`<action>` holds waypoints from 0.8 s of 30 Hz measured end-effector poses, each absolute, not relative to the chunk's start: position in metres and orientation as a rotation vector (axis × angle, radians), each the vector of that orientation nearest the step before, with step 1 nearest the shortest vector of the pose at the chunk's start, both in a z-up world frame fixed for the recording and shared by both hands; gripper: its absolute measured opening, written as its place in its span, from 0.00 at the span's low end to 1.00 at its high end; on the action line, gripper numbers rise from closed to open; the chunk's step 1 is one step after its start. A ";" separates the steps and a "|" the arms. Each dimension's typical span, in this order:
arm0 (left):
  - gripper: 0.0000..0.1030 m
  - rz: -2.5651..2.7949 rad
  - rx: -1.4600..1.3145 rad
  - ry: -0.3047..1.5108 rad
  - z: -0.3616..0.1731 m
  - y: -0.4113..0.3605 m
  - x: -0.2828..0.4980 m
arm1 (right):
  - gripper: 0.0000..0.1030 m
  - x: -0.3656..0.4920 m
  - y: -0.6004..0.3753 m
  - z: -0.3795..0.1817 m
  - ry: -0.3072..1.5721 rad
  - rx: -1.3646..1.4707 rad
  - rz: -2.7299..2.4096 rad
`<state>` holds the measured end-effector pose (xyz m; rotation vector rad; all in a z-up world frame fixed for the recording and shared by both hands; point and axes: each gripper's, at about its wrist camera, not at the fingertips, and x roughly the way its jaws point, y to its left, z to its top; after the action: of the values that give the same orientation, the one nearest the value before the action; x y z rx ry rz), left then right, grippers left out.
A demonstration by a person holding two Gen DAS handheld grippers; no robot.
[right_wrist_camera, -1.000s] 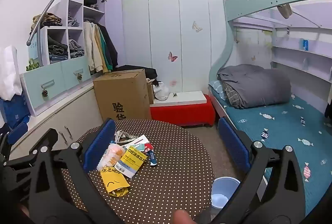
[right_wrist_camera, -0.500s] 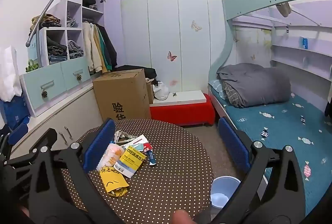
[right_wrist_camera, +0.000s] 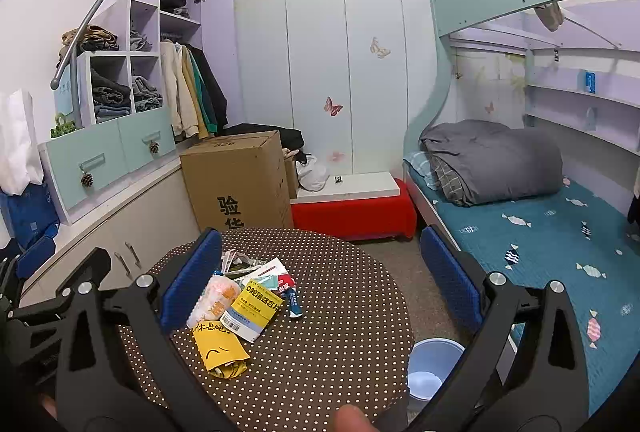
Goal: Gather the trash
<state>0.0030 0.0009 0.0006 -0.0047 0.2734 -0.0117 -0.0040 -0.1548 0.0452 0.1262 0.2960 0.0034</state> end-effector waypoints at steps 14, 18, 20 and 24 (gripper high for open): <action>0.96 -0.011 -0.003 0.300 -0.009 0.001 0.010 | 0.94 -0.001 -0.150 0.041 0.308 0.133 0.000; 0.96 -0.013 0.001 0.307 -0.011 0.000 0.012 | 0.94 0.000 -0.154 0.037 0.311 0.135 0.001; 0.96 -0.016 0.004 0.310 -0.012 -0.001 0.013 | 0.94 0.000 -0.156 0.036 0.314 0.136 0.000; 0.96 -0.019 0.006 0.313 -0.015 -0.003 0.013 | 0.94 0.001 -0.158 0.032 0.318 0.138 -0.001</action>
<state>0.0132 -0.0026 -0.0153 0.0063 0.3134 -0.0192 0.0010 -0.1577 0.0324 0.1376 0.3175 -0.0007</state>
